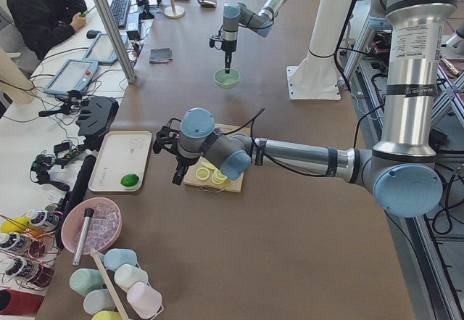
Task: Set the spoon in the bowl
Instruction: 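Slide the pale green bowl with the right gripper toward the table center, then release the bowl and raise the right gripper while the left reaches the spoon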
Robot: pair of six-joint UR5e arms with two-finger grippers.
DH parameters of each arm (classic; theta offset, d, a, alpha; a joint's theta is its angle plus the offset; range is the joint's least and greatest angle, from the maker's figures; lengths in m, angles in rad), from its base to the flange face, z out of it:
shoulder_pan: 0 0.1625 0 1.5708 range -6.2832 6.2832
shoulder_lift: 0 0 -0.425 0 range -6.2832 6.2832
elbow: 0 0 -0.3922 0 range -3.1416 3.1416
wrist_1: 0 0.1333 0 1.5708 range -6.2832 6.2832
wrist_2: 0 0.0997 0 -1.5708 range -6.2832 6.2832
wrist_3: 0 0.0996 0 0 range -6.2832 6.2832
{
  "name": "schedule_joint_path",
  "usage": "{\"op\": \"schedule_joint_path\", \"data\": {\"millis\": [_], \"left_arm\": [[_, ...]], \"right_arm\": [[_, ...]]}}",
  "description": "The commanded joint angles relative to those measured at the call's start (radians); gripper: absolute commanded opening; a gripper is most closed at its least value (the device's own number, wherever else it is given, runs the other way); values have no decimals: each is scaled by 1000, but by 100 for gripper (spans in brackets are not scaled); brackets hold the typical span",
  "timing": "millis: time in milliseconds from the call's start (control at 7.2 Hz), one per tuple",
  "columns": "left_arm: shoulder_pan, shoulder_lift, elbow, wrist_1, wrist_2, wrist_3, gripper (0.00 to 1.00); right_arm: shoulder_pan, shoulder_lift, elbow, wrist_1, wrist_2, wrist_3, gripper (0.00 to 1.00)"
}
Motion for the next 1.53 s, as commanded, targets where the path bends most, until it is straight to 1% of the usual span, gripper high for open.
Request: {"op": "schedule_joint_path", "data": {"millis": [0, 278, 417, 556, 694, 833, 972, 1111, 1250, 1389], "left_arm": [[42, -6, 4, -43, 0, -41, 98], [67, -10, 4, -55, 0, -57, 98], [80, -21, 4, -57, 0, -70, 98], [99, -23, -6, -57, 0, -89, 98], [137, -29, -42, -51, 9, -163, 98], [189, -24, -65, -51, 15, -185, 98], [244, -26, -82, -51, 64, -192, 98], [311, -24, -104, -49, 137, -216, 98], [377, -23, -122, -49, 178, -263, 98], [454, -26, -137, -49, 249, -302, 98]], "right_arm": [[0, -2, -25, 5, -14, -8, 0], [4, -11, -39, 8, -11, -17, 0], [6, -11, -39, 9, -11, -17, 20], [7, -12, -30, 9, -12, -8, 99], [29, -12, -17, 9, -5, -12, 100], [70, -23, 14, 2, 24, -17, 100], [131, -47, 58, -3, 91, -37, 100], [197, -104, 109, -4, 166, -98, 100], [246, -177, 161, -3, 194, -226, 100], [280, -249, 207, -1, 195, -376, 100]]}}
